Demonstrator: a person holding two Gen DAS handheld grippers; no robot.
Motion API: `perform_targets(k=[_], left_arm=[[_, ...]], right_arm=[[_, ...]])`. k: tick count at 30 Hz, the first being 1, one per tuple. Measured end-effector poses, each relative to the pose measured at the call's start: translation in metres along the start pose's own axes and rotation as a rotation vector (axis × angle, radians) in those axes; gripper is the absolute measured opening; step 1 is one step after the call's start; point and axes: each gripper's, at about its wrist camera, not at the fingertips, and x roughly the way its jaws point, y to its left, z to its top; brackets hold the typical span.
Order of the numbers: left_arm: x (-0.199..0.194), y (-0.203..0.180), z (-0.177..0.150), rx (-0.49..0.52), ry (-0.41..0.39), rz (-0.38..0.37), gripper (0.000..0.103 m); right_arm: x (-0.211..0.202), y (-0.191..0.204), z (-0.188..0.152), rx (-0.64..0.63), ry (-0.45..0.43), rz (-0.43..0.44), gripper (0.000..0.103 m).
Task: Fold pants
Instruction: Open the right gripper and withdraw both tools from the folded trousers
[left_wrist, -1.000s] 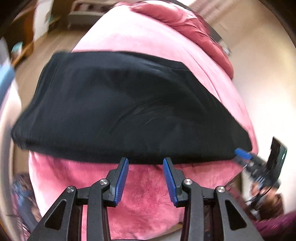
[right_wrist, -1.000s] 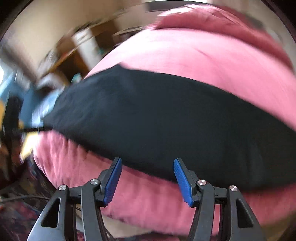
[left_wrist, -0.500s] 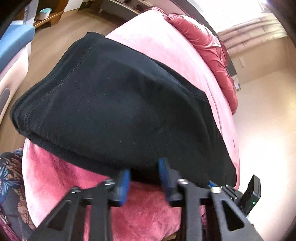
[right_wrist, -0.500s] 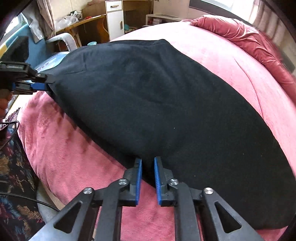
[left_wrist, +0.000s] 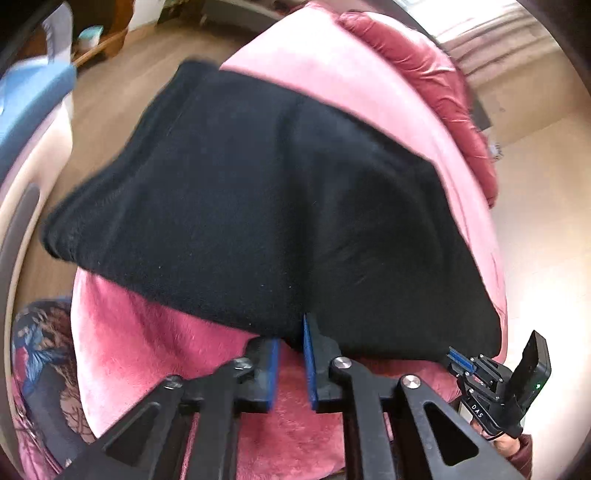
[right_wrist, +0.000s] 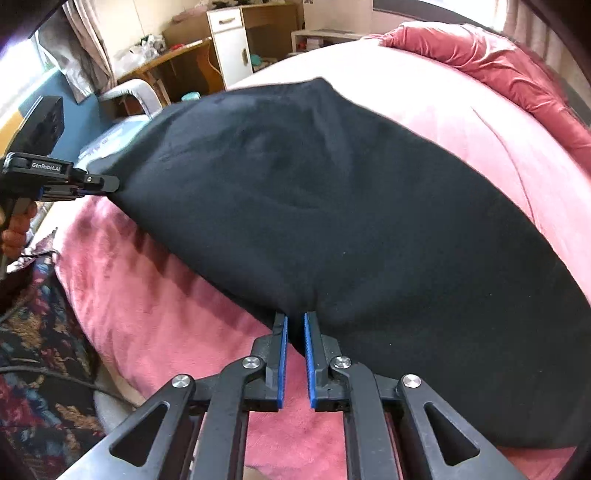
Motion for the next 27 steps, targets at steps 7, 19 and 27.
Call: perform_targets(k=[7, 19, 27], left_arm=[[-0.033, 0.021, 0.009, -0.059, -0.080, 0.015, 0.027], [-0.087, 0.043, 0.018, -0.088, -0.292, 0.141, 0.027], [-0.022, 0.031, 0.023, 0.023, -0.086, 0.333, 0.027]], right_arm=[[-0.006, -0.008, 0.002, 0.016, 0.009, 0.026, 0.015], [-0.037, -0.019, 0.034, 0.115, -0.102, 0.144, 0.038], [0.015, -0.002, 0.045, 0.082, 0.045, 0.111, 0.039]])
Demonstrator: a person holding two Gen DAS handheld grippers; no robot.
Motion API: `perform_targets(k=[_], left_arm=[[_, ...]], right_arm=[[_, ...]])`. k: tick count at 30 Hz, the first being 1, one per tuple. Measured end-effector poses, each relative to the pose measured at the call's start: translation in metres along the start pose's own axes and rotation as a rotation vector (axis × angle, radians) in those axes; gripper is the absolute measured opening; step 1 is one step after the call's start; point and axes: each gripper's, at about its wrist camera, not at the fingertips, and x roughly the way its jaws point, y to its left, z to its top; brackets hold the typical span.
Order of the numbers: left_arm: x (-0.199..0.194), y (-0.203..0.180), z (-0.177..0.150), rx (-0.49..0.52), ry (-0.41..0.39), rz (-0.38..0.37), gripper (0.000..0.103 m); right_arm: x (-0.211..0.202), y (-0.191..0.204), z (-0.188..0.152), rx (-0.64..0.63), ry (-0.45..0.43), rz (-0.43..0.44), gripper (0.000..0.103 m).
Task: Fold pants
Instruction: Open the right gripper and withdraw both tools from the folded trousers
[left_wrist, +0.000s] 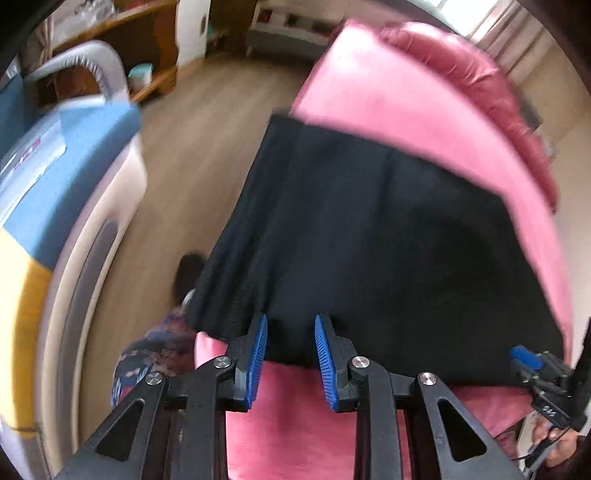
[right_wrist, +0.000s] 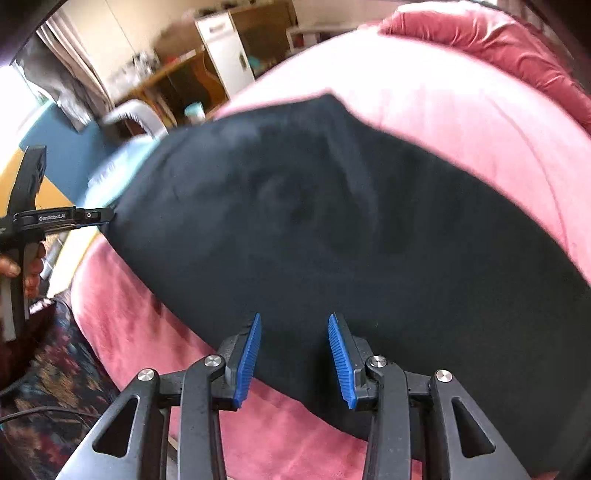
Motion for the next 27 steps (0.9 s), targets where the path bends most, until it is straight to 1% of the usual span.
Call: perform_targets(k=[2, 4, 5, 6, 8, 9, 11, 13, 16, 17, 18, 20, 21, 23, 25, 26, 27], left_arm=[[-0.001, 0.001, 0.002, -0.005, -0.010, -0.005, 0.027], [-0.009, -0.005, 0.005, 0.022, -0.040, 0.006, 0.027], [-0.014, -0.010, 0.007, 0.037, -0.066, -0.013, 0.027], [-0.020, -0.018, 0.009, 0.067, -0.093, -0.049, 0.027], [-0.025, -0.033, 0.011, 0.123, -0.123, -0.080, 0.027], [-0.027, -0.046, 0.012, 0.175, -0.141, -0.105, 0.028], [-0.022, -0.067, 0.014, 0.232, -0.146, -0.139, 0.029], [-0.016, -0.089, 0.014, 0.292, -0.143, -0.182, 0.029], [-0.007, -0.114, 0.013, 0.369, -0.149, -0.208, 0.029], [-0.002, -0.122, 0.012, 0.400, -0.147, -0.220, 0.029], [0.004, -0.122, 0.014, 0.415, -0.144, -0.226, 0.029], [0.013, -0.131, 0.014, 0.443, -0.138, -0.232, 0.029], [0.017, -0.135, 0.014, 0.457, -0.131, -0.229, 0.029], [0.025, -0.138, 0.013, 0.469, -0.119, -0.219, 0.029], [0.035, -0.137, 0.009, 0.465, -0.097, -0.215, 0.029], [0.038, -0.137, 0.011, 0.457, -0.089, -0.212, 0.029], [0.043, -0.134, 0.011, 0.442, -0.077, -0.216, 0.029]], right_arm=[[0.003, -0.003, -0.003, -0.010, 0.024, 0.005, 0.039], [-0.003, -0.007, 0.002, -0.007, 0.018, 0.041, 0.039], [-0.007, -0.011, 0.008, 0.000, 0.002, 0.061, 0.039], [-0.014, -0.016, 0.017, 0.012, -0.027, 0.080, 0.039], [-0.021, -0.028, 0.035, 0.049, -0.070, 0.099, 0.039], [-0.025, -0.037, 0.050, 0.079, -0.102, 0.118, 0.039], [-0.025, -0.047, 0.072, 0.105, -0.137, 0.139, 0.039], [-0.018, -0.059, 0.101, 0.136, -0.148, 0.149, 0.039], [0.000, -0.071, 0.136, 0.159, -0.141, 0.156, 0.039], [0.006, -0.074, 0.145, 0.167, -0.134, 0.173, 0.039], [0.012, -0.075, 0.154, 0.171, -0.119, 0.195, 0.039], [0.025, -0.077, 0.169, 0.164, -0.086, 0.211, 0.039], [0.037, -0.074, 0.176, 0.154, -0.049, 0.248, 0.041], [0.050, -0.069, 0.183, 0.128, 0.003, 0.273, 0.041], [0.059, -0.062, 0.186, 0.104, 0.026, 0.310, 0.036], [0.062, -0.058, 0.188, 0.089, 0.028, 0.320, 0.026], [0.062, -0.052, 0.189, 0.057, 0.013, 0.288, 0.016]])
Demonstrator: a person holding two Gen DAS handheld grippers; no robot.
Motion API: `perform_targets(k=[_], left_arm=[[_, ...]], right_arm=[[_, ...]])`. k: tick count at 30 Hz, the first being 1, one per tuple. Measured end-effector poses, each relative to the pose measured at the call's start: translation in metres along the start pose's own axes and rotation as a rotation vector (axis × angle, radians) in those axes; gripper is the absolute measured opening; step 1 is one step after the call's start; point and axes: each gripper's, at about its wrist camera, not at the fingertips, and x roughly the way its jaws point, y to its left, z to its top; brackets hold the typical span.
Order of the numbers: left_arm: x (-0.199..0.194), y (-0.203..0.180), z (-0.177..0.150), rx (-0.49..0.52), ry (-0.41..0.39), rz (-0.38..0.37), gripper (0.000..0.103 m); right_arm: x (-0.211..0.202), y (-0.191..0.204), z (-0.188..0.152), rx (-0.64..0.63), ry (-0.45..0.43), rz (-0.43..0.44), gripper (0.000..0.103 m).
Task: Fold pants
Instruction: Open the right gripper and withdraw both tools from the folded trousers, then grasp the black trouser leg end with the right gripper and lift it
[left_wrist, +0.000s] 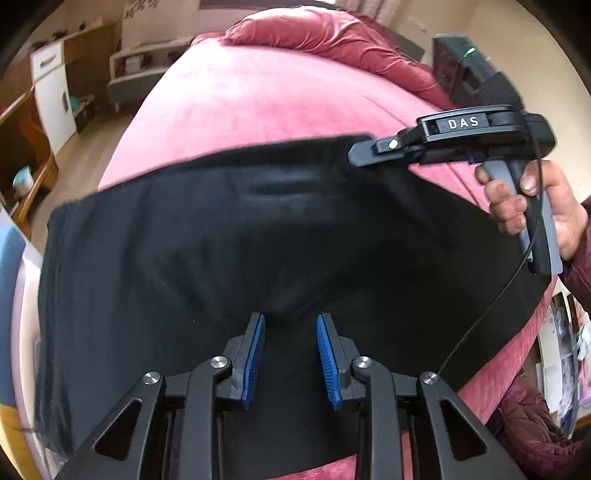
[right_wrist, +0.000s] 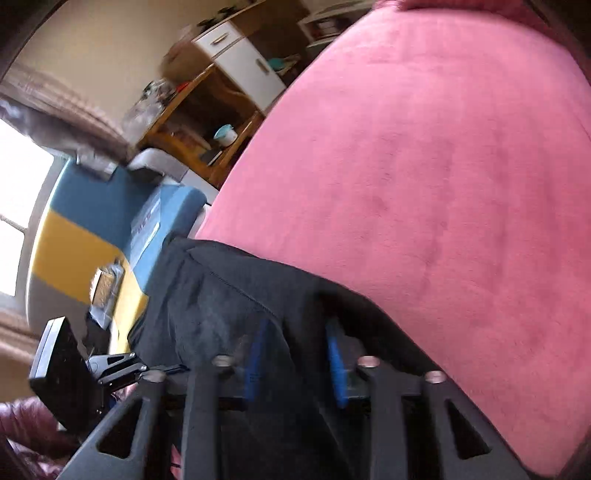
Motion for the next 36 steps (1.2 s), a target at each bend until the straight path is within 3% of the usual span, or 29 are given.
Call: perform_targets(k=[1, 3, 6, 11, 14, 17, 19, 25, 36], left_arm=[[0.004, 0.004, -0.001, -0.010, 0.002, -0.005, 0.029], [0.009, 0.009, -0.006, -0.024, 0.001, -0.011, 0.029], [0.015, 0.009, -0.007, -0.033, 0.009, -0.007, 0.029], [0.018, 0.005, 0.003, -0.020, 0.019, 0.035, 0.030], [0.012, -0.005, 0.004, -0.002, 0.009, 0.083, 0.032], [0.002, -0.019, 0.000, 0.010, -0.015, 0.105, 0.033], [-0.002, -0.026, 0.000, 0.015, -0.030, 0.108, 0.034], [-0.014, -0.058, 0.001, 0.061, -0.083, 0.101, 0.038], [-0.016, -0.098, 0.003, 0.143, -0.079, 0.066, 0.039]], right_arm=[[0.000, 0.002, 0.001, -0.013, -0.020, -0.026, 0.010], [-0.001, -0.004, 0.004, 0.013, -0.059, -0.048, 0.008], [0.018, -0.010, 0.002, 0.001, -0.035, -0.132, 0.008], [0.023, -0.009, 0.000, 0.052, -0.063, -0.143, 0.009], [0.006, -0.003, -0.008, 0.066, -0.097, -0.152, 0.021], [-0.022, 0.000, -0.021, 0.090, -0.167, -0.182, 0.046], [-0.041, -0.001, -0.033, 0.107, -0.210, -0.194, 0.047], [-0.110, -0.019, -0.096, 0.229, -0.320, -0.221, 0.053], [-0.214, -0.089, -0.265, 0.571, -0.443, -0.318, 0.053]])
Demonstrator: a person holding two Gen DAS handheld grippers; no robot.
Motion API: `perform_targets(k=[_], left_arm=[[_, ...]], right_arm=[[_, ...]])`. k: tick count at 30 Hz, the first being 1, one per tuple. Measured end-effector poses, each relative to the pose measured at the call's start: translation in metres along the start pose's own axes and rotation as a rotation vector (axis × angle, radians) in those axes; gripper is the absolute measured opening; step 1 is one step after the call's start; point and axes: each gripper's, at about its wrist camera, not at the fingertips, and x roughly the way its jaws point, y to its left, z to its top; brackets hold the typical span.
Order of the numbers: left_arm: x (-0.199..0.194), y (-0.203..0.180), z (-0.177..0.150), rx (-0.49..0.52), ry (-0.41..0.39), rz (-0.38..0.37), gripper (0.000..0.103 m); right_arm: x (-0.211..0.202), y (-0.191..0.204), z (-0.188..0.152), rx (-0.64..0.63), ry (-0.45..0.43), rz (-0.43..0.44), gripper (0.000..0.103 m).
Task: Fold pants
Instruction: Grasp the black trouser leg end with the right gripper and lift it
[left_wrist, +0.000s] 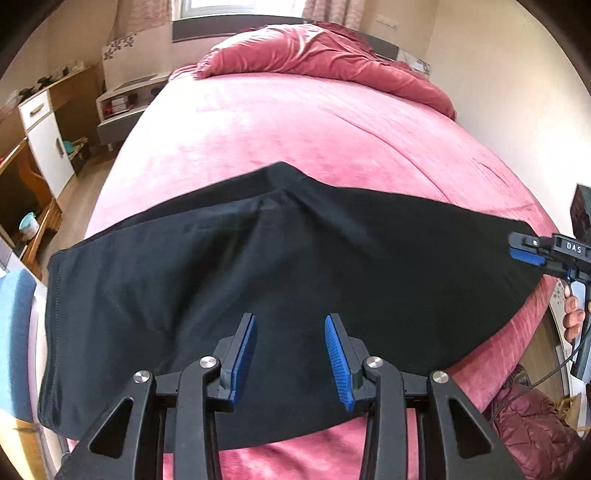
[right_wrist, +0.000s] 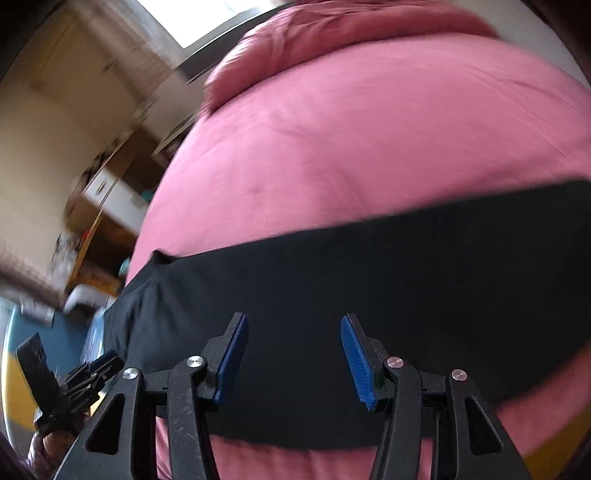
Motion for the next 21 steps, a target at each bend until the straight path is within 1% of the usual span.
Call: perform_targets(k=[3, 5, 7, 9, 11, 12, 15, 17, 19, 21], left_arm=[[0.005, -0.011, -0.002, 0.022, 0.010, -0.007, 0.039], [0.009, -0.017, -0.003, 0.029, 0.025, -0.016, 0.041], [0.008, -0.020, -0.006, 0.026, 0.033, -0.030, 0.049], [0.012, -0.023, -0.007, 0.024, 0.047, -0.044, 0.049], [0.014, -0.022, -0.008, 0.019, 0.057, -0.038, 0.050], [0.015, -0.022, -0.009, 0.016, 0.056, -0.034, 0.050], [0.018, -0.017, -0.008, -0.009, 0.060, -0.022, 0.050], [0.018, -0.014, -0.008, -0.017, 0.062, -0.009, 0.050], [0.020, -0.012, -0.008, -0.026, 0.077, -0.023, 0.051], [0.022, -0.012, -0.007, -0.022, 0.089, -0.024, 0.051]], right_arm=[[-0.019, -0.037, -0.011, 0.100, -0.033, -0.021, 0.053], [-0.033, -0.064, -0.017, 0.167, -0.063, -0.031, 0.053], [-0.045, -0.092, -0.020, 0.243, -0.098, -0.033, 0.053], [-0.059, -0.116, -0.026, 0.321, -0.140, -0.036, 0.053], [-0.069, -0.136, -0.030, 0.387, -0.176, -0.035, 0.053], [-0.076, -0.150, -0.033, 0.429, -0.195, -0.049, 0.053], [-0.091, -0.176, -0.041, 0.520, -0.241, -0.078, 0.053], [-0.098, -0.191, -0.045, 0.573, -0.272, -0.082, 0.053], [-0.104, -0.206, -0.047, 0.622, -0.295, -0.100, 0.053], [-0.112, -0.223, -0.047, 0.667, -0.328, -0.113, 0.047]])
